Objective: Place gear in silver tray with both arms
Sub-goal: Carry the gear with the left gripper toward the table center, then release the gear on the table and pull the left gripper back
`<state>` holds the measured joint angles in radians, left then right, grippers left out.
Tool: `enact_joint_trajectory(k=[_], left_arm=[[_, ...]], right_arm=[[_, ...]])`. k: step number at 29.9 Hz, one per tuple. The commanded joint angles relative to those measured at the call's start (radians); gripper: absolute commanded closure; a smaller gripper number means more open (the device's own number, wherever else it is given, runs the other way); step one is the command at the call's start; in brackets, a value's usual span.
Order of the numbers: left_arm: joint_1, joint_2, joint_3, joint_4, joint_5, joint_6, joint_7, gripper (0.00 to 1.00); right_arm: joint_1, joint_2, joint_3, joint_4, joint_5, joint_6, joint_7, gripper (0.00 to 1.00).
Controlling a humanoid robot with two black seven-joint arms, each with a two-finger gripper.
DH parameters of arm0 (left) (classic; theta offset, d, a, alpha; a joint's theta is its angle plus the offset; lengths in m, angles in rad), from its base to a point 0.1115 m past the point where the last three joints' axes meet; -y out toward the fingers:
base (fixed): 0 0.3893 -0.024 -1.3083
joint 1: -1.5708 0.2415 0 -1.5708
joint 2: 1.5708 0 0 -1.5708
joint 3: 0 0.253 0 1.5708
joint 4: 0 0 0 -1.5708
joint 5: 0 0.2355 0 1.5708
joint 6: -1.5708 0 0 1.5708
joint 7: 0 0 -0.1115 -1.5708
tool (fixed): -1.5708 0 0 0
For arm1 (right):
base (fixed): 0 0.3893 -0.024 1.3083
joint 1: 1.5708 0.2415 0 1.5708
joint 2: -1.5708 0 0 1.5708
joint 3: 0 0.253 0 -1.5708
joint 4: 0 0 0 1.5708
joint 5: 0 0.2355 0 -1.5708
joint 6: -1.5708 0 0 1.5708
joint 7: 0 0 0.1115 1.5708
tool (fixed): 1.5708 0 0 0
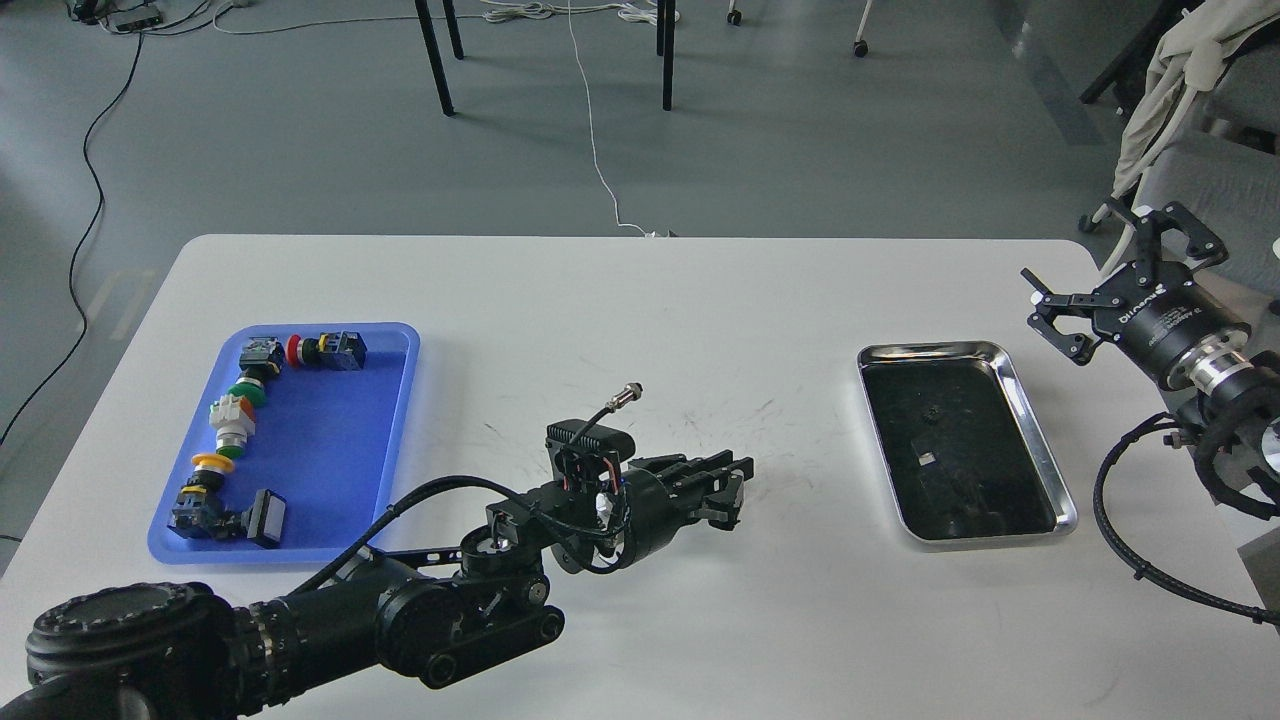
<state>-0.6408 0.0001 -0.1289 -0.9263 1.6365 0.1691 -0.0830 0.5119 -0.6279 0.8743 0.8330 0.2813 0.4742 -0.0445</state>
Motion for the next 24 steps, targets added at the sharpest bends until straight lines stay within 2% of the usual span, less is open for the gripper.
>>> enact_joint_trajectory(k=[1,3,7,13,17,20,24], left_arm=[[0.004,0.000,0.000,0.000,0.000,0.007,-0.001,0.89],[0.007,0.000,0.000,0.000,0.000,0.007,-0.003,0.86],[0.007,0.000,0.000,-0.002,-0.001,0.010,-0.003,0.72],[0.007,0.000,0.000,-0.006,-0.012,0.013,-0.020,0.36],[0.004,0.000,-0.001,-0.006,-0.027,0.053,-0.038,0.10],[0.004,0.000,-0.005,-0.006,-0.067,0.064,-0.038,0.03],[-0.002,0.000,-0.041,-0.006,-0.083,0.072,-0.038,0.02]], right_arm=[[-0.001,-0.001,0.000,-0.002,-0.001,0.001,0.000,0.04],[-0.001,-0.001,0.000,0.000,0.001,0.001,0.000,0.04],[-0.001,0.000,-0.002,0.000,-0.001,0.001,0.000,0.04],[-0.001,0.000,-0.002,0.000,-0.001,0.000,0.000,0.04],[0.000,0.000,-0.002,0.000,-0.001,0.001,0.000,0.04],[0.002,0.000,-0.002,0.002,-0.001,0.000,0.000,0.04],[0.010,0.000,-0.003,0.009,-0.002,-0.002,-0.001,0.04]])
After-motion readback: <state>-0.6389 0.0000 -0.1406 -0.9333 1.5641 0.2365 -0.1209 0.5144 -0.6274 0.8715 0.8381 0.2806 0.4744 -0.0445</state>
